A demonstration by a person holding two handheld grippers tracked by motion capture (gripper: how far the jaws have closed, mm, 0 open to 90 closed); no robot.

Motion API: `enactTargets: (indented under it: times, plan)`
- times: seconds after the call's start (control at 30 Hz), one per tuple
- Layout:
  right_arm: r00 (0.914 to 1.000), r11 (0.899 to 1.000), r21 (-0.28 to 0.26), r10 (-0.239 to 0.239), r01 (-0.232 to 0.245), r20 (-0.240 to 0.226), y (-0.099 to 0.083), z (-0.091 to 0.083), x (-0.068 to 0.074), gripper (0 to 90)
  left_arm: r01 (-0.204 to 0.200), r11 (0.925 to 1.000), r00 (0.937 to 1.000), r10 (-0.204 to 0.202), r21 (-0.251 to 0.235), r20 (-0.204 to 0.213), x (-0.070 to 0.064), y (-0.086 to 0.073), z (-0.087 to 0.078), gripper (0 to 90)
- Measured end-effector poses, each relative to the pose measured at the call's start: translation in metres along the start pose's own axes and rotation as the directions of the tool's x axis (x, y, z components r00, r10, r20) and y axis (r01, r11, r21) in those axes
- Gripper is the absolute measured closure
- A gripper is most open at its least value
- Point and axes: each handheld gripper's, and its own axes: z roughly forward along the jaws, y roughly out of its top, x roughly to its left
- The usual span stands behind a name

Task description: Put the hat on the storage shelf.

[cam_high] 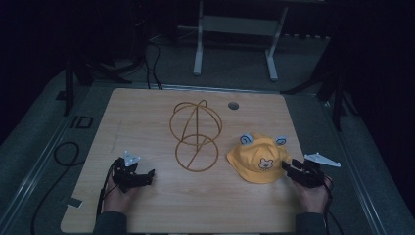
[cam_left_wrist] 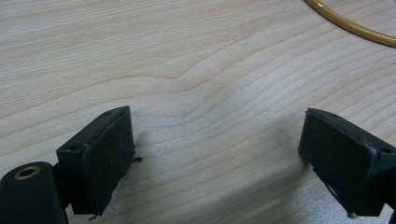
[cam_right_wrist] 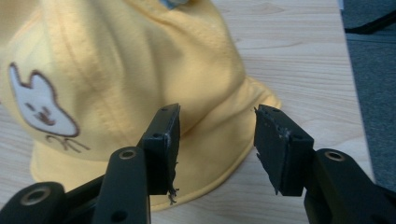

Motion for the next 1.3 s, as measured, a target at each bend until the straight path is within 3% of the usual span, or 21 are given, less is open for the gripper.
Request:
enactTargets:
  times: [0.33, 0.6, 0.67, 0.87, 1.0, 1.3]
  plan:
    - [0.9976, 0.998, 0.013, -0.069, 0.069, 0.009, 0.006, -0.007, 0.006, 49.4, 0.003, 1.0, 1.0, -0.003, 0.001, -0.005, 0.0, 0.0, 0.0, 10.4]
    - [0.9923, 0.993, 0.013, -0.115, 0.116, -0.045, 0.013, -0.015, 0.01, 49.1, 0.006, 1.0, 1.0, -0.006, 0.001, -0.008, -0.001, 0.0, 0.0, 10.5]
    - [0.987, 0.989, 0.022, -0.146, 0.148, -0.066, 0.016, -0.017, 0.014, 49.2, 0.009, 1.0, 0.9999, -0.009, 0.0, -0.01, -0.001, 0.0, 0.0, 10.5]
    - [0.9802, 0.984, 0.009, -0.176, 0.177, -0.092, 0.027, -0.026, 0.017, 48.5, 0.011, 0.9999, 0.9999, -0.011, 0.0, -0.012, -0.002, 0.0, 0.0, 10.6]
    - [0.9704, 0.978, 0.003, -0.208, 0.21, -0.122, 0.035, -0.029, 0.02, 47.5, 0.011, 0.9999, 0.9999, -0.011, 0.001, -0.013, -0.002, 0.0, 0.0, 10.6]
    - [0.9556, 0.97, 0.002, -0.24, 0.244, -0.171, 0.052, -0.035, 0.024, 46.1, 0.013, 0.9999, 0.9998, -0.013, 0.0, -0.014, -0.002, 0.0, 0.0, 10.5]
